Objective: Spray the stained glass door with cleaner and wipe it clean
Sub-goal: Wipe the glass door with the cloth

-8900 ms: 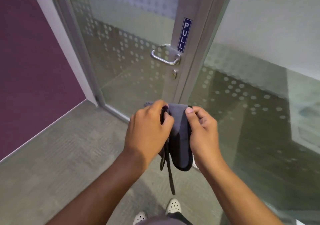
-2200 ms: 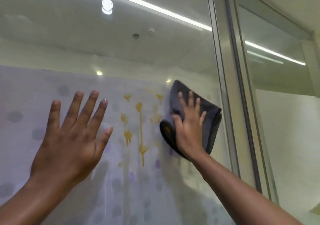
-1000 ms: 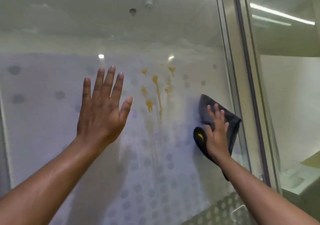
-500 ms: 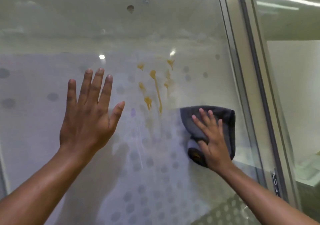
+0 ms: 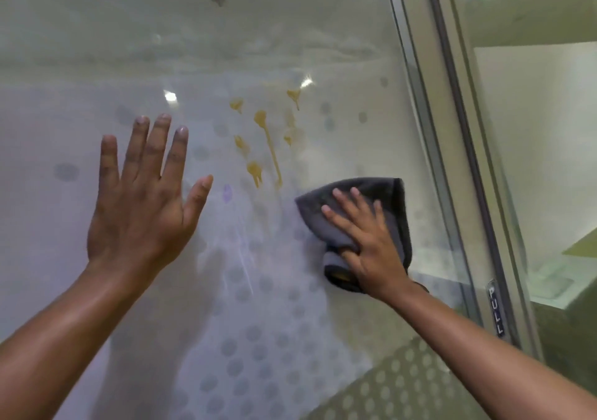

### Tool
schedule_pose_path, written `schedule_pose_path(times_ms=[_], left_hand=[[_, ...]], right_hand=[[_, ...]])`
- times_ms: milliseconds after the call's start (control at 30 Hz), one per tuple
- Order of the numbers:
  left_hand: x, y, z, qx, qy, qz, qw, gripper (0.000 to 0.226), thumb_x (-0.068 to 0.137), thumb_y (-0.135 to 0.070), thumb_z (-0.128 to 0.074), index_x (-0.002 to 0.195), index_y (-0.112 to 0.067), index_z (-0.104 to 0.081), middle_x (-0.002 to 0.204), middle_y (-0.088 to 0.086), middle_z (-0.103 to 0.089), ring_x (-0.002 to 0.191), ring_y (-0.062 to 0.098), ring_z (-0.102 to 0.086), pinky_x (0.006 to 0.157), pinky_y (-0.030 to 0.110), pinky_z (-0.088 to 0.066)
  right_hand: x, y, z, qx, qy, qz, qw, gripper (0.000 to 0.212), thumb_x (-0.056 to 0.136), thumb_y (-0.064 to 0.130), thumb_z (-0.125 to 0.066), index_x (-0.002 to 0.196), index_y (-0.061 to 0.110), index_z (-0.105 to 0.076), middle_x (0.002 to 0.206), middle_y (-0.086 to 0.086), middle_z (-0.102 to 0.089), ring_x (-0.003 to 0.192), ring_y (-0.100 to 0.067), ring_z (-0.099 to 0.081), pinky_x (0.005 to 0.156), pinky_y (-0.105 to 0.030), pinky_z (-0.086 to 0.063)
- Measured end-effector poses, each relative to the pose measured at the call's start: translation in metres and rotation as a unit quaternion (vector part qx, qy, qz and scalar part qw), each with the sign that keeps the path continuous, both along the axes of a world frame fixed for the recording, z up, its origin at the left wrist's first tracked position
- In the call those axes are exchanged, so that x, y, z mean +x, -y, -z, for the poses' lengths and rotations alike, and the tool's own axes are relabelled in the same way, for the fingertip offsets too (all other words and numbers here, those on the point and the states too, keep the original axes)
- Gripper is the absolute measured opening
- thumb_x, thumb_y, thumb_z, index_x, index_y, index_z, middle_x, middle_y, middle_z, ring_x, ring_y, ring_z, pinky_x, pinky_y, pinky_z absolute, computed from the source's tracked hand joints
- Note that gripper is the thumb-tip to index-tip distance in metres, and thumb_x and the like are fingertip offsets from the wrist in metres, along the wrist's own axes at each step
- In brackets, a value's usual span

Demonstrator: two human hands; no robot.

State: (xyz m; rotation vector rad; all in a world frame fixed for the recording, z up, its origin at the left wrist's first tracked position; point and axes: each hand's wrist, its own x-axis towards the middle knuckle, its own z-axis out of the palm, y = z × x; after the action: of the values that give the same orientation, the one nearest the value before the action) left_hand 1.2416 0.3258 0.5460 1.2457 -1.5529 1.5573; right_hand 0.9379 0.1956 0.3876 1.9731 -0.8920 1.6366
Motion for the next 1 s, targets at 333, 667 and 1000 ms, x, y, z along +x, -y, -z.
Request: schedule_pose_path(times_ms=[333, 667, 1000], left_hand=[[0.002, 0.014, -0.002, -0.01, -0.016, 0.063, 0.998, 0.074, 0.109, -0.055, -0.026, 0.168, -0.01, -0.022, 0.176, 0.018, -0.016, 0.167, 0.027, -0.002, 0.13, 0.068, -0.008], [-0.002, 0.0, 0.001, -0.004, -0.007, 0.032, 0.999, 0.071, 0.11, -0.051, -0.025, 0.167, -0.008, -0.025, 0.177, 0.019, -0.017, 0.166, 0.036, -0.008, 0.132, 0.059, 0.001], [-0.003, -0.004, -0.001, 0.007, -0.02, 0.025, 0.999, 0.07, 0.111, -0.05, -0.022, 0.167, -0.008, -0.024, 0.177, 0.019, -0.015, 0.166, 0.038, -0.008, 0.132, 0.061, 0.0]], right_hand=[[0.064, -0.036, 0.023, 0.082, 0.27, 0.007, 0.959, 0.069, 0.094, 0.035, -0.054, 0.16, 0.039, -0.034, 0.175, 0.01, -0.014, 0.163, -0.021, 0.002, 0.126, -0.058, 0.012], [-0.071, 0.025, 0.081, 0.134, 0.366, 0.004, 0.921, 0.057, 0.1, 0.028, -0.05, 0.155, 0.038, -0.041, 0.172, 0.014, -0.022, 0.162, -0.016, -0.008, 0.124, -0.068, 0.004], [0.084, -0.051, 0.121, -0.034, -0.074, -0.007, 0.997, 0.068, 0.093, 0.038, -0.057, 0.158, 0.038, -0.038, 0.172, 0.005, -0.026, 0.161, -0.03, -0.015, 0.126, -0.062, 0.006]])
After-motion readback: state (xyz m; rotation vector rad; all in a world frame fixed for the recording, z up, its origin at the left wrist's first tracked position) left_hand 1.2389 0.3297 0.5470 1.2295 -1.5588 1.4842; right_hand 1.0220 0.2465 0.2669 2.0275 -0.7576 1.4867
